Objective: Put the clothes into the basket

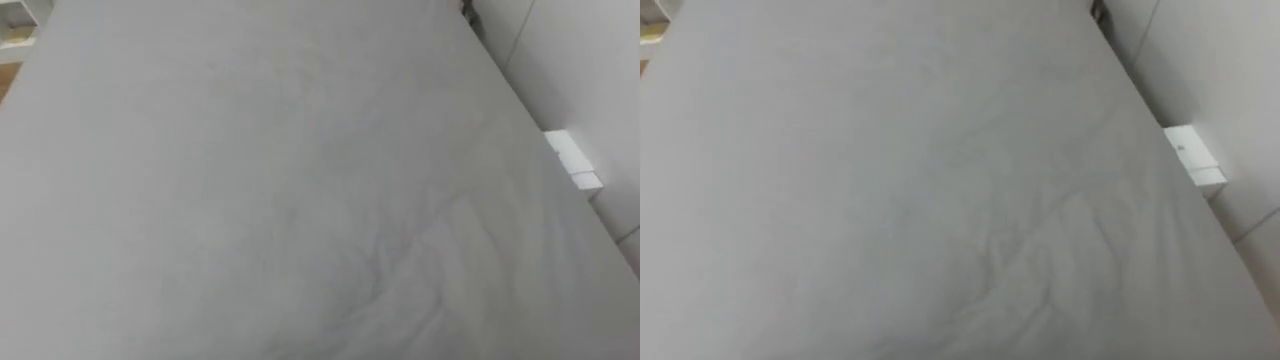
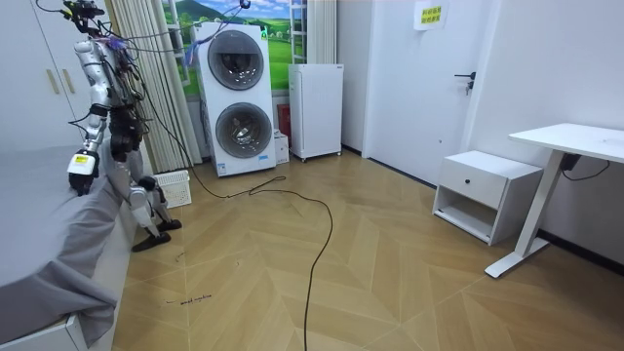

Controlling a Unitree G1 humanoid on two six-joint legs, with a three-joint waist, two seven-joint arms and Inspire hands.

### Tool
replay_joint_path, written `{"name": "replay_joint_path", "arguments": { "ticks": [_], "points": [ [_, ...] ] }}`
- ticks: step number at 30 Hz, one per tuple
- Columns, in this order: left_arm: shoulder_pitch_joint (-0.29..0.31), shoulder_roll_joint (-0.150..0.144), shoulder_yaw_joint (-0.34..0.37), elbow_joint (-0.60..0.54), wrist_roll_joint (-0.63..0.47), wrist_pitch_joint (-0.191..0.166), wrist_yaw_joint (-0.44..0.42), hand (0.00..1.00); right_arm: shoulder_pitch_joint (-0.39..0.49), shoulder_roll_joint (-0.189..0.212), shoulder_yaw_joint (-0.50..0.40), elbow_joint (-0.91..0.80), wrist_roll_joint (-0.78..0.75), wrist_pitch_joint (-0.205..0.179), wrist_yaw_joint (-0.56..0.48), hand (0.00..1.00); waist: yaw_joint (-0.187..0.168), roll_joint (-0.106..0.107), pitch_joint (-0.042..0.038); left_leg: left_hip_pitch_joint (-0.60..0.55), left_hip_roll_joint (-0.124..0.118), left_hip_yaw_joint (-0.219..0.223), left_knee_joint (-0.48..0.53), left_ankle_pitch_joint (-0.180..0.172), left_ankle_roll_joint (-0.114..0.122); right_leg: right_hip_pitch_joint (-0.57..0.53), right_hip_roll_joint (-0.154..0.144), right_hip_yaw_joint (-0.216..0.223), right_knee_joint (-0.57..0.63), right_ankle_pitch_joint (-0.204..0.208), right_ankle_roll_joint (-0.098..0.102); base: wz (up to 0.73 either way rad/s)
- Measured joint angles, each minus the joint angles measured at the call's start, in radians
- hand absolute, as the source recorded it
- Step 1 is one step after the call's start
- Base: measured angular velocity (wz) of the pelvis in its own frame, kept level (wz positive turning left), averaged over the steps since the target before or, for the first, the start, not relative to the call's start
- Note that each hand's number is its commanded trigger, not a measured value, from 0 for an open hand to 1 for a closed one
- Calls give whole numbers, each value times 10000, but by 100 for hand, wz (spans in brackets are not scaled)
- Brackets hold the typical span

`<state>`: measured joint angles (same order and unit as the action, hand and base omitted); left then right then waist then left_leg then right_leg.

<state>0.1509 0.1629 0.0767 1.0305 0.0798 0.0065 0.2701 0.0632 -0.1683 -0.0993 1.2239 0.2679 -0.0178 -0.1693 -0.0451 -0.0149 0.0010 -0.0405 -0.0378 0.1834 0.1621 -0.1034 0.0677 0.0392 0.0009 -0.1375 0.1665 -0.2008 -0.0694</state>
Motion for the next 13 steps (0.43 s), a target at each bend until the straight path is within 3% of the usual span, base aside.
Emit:
{"name": "replay_joint_path", "arguments": {
  "ticks": [4, 13],
  "points": [
    [46, -342, 84, 4, -21, -333, 49, 0, 83, 11, 21, 214, -668, 219, -11, 0, 173, -4, -15, 26, -94, -371, 15, -13, 19, 154, -32, -228, -59, -22, 13, 21],
    [296, -381, 36, -114, -2, -529, -211, 0, 284, 6, 498, 218, -1232, 432, -151, 0, 279, 48, -10, -11, -149, -627, 50, -79, -16, 275, -50, -550, -156, -68, -13, 10]
  ]
}}
